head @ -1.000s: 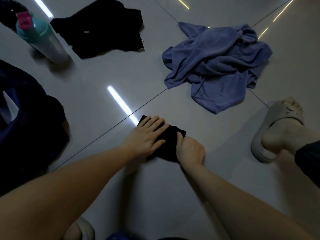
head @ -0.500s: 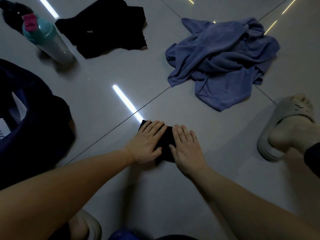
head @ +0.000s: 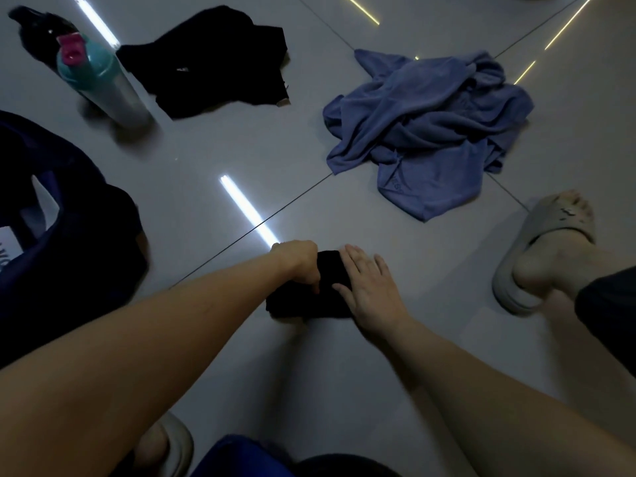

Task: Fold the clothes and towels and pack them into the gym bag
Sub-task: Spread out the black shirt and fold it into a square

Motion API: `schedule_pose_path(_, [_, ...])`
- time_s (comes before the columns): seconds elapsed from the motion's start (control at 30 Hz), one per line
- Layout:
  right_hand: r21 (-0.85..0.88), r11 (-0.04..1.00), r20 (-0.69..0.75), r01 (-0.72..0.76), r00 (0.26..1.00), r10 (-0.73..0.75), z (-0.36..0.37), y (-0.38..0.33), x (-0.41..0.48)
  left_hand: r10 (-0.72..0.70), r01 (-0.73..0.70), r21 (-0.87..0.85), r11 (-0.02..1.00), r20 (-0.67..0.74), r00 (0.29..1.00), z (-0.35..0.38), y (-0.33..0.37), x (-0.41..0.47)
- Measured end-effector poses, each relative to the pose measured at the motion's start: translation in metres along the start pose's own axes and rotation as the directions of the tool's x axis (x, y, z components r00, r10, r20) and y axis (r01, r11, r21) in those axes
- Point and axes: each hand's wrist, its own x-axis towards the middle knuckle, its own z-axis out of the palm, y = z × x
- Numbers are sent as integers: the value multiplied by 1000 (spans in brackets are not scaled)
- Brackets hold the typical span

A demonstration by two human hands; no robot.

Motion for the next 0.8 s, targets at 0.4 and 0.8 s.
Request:
schedule_pose_path(0.4, [545,737,-68,-399,856,513,-26,7,-6,52,-20,-655,756,30,998,11,-30,-30])
schedule_pose_path(0.8, [835,-491,364,-248,919,155,-121,-70,53,107,-288,-911,295,-268,958,-45,-36,-88])
